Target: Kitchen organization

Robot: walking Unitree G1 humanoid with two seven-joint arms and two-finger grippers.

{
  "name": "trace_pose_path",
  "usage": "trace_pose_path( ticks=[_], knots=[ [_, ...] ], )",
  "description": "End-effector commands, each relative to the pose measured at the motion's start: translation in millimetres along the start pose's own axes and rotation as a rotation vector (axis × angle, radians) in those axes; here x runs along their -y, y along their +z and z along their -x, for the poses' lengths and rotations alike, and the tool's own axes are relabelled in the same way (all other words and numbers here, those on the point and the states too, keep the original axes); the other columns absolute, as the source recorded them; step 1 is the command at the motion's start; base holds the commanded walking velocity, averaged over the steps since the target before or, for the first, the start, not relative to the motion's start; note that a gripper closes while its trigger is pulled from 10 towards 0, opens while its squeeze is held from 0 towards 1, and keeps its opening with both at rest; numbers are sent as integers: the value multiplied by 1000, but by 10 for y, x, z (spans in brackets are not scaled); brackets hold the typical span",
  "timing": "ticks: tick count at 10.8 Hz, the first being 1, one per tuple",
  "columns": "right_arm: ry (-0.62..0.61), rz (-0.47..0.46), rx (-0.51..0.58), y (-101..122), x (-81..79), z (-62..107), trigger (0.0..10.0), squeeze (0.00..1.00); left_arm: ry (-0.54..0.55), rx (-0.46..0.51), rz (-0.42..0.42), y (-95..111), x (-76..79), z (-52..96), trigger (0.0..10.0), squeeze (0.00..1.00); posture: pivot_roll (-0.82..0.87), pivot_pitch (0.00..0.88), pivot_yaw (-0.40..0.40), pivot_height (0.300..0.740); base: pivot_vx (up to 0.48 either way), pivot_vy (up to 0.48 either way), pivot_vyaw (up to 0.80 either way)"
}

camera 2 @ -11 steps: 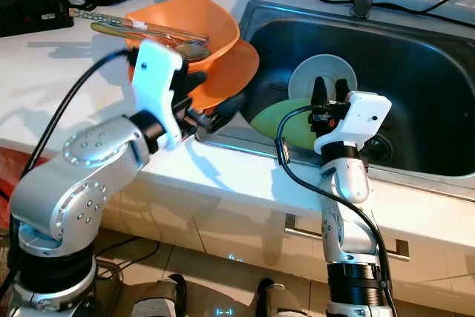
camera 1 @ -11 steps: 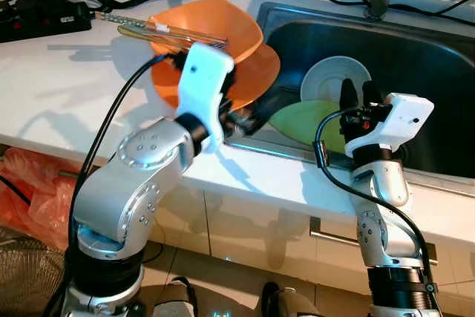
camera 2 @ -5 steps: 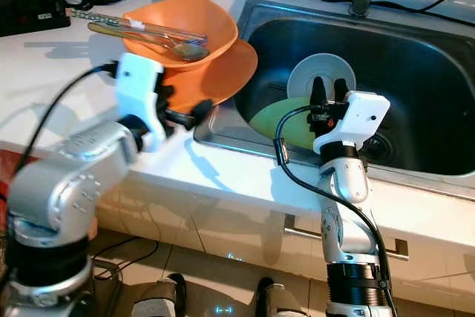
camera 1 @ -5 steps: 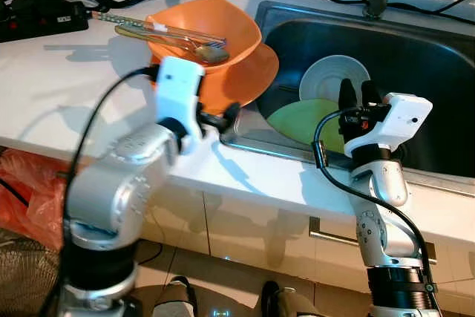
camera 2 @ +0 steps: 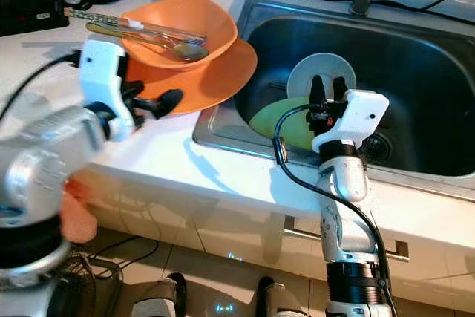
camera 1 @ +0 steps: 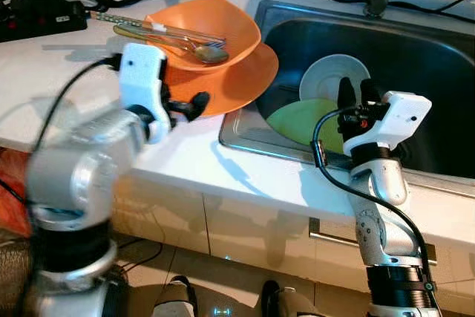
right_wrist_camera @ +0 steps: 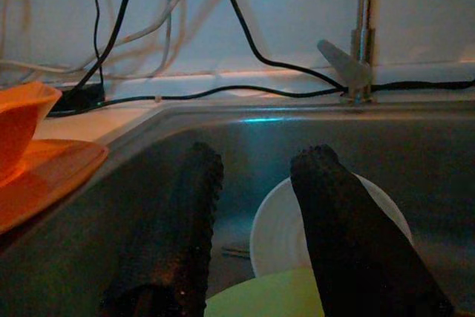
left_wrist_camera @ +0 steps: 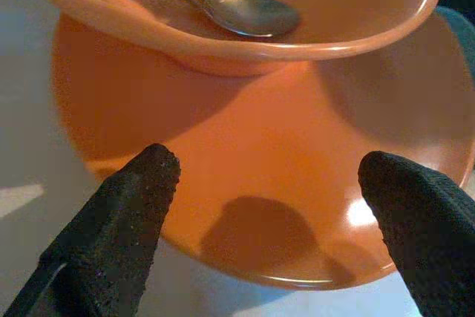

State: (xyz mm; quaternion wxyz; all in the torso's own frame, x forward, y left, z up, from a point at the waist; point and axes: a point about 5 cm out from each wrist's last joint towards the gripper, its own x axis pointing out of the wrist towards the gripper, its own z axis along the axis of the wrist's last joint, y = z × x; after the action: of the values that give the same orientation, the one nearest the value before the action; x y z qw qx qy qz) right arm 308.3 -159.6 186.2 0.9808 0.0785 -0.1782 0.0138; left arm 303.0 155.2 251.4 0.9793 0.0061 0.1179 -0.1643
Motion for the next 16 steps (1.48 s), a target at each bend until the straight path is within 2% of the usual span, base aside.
trace_pose_path(
  ticks=[1,4,5,9,13,14,15,16],
  knots=[
    [-14,-6,-85,-172,19,49,10000,0,-31,-9,-12,31,17,10,10000,0,192,230,1,740,0,0,0],
    [-14,-7,-85,-175,13,34,10000,0,-114,-100,-93,-7,80,39,10000,0,192,231,8,740,0,0,0],
    [-15,-7,-87,-183,11,32,10000,0,-135,-143,-155,-17,57,98,10000,0,205,229,14,740,0,0,0],
    [-9,-14,-91,-199,-8,38,10000,0,-117,-231,-249,-28,-67,262,10000,0,221,227,18,740,0,0,0],
    [-8,-14,-97,-211,-3,41,10000,0,-154,-312,-274,-96,-93,489,10000,0,231,233,16,740,0,0,0],
    [-9,-13,-99,-214,4,42,10000,0,-150,-318,-283,-89,-107,535,10000,0,238,235,14,740,0,0,0],
    [-9,-13,-102,-222,6,41,10000,0,-152,-254,-323,3,-93,569,10000,0,243,237,13,740,0,0,0],
    [-6,-15,-102,-223,-8,37,10000,0,-213,-188,-326,119,28,577,10000,0,241,239,10,740,0,0,0]
  ],
)
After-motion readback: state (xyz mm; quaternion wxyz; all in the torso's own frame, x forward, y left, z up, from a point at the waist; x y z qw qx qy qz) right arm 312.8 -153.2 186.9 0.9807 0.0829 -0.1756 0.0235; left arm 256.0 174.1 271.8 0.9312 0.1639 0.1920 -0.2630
